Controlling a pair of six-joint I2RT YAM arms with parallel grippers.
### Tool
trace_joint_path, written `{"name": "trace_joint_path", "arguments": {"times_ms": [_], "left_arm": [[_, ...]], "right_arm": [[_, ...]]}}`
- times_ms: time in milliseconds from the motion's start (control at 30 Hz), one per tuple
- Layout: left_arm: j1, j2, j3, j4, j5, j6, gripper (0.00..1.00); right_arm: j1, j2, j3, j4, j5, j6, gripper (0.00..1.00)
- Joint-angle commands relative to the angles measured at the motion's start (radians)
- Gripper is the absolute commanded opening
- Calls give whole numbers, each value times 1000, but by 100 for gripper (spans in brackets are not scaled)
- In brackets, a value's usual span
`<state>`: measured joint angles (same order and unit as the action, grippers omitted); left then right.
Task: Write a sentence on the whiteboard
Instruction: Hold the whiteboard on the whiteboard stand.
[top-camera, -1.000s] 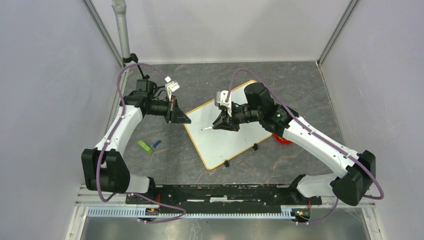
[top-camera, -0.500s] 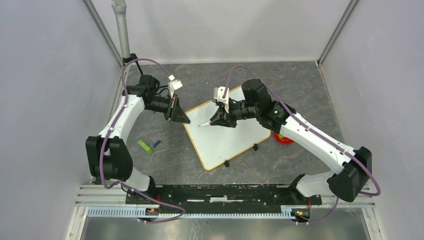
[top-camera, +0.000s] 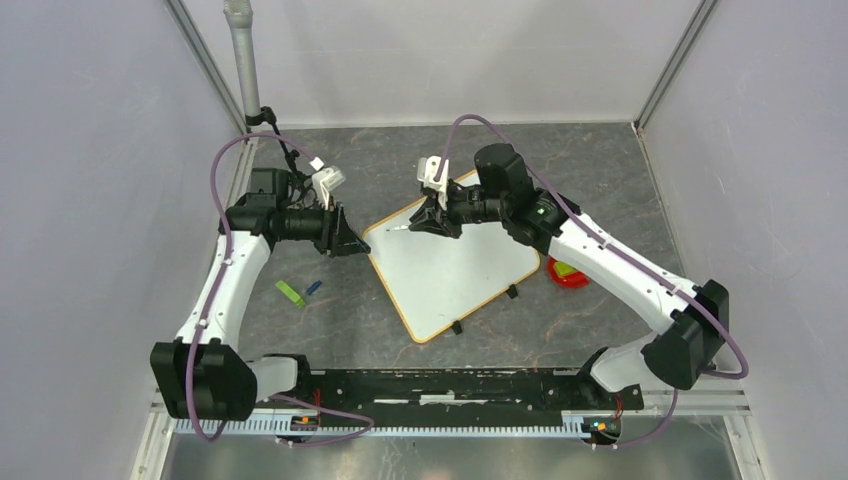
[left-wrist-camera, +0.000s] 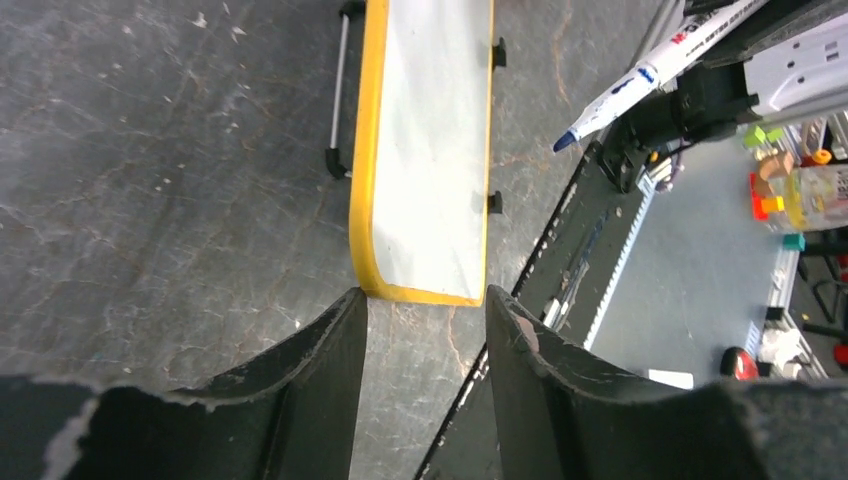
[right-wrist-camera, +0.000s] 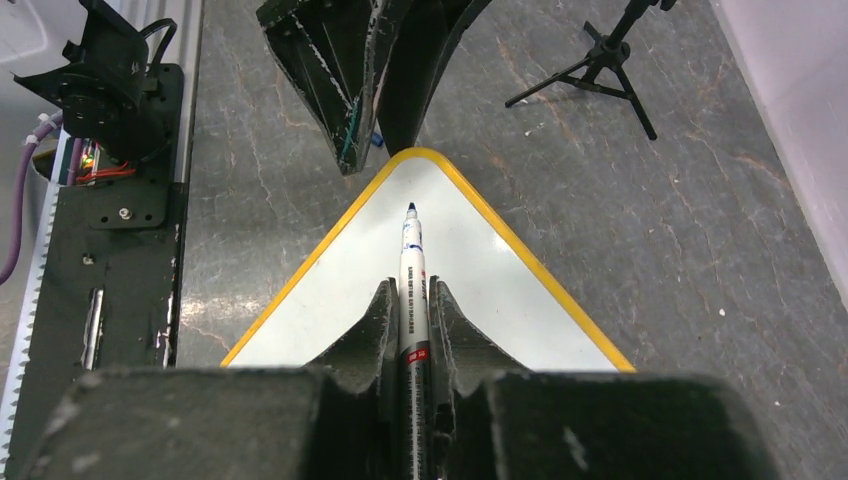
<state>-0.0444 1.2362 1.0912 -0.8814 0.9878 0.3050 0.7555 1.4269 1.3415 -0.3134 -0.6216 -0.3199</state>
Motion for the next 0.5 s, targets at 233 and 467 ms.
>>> {"name": "trace_joint_path", "arguments": {"times_ms": [233,467], "left_arm": [[25,46,-32,185,14,-135,40],[25,36,-48,196,15,-128,24]], "right_arm": [[19,77,85,29,-4,-34,0],[45,105,76,23,64,-84,0]]}}
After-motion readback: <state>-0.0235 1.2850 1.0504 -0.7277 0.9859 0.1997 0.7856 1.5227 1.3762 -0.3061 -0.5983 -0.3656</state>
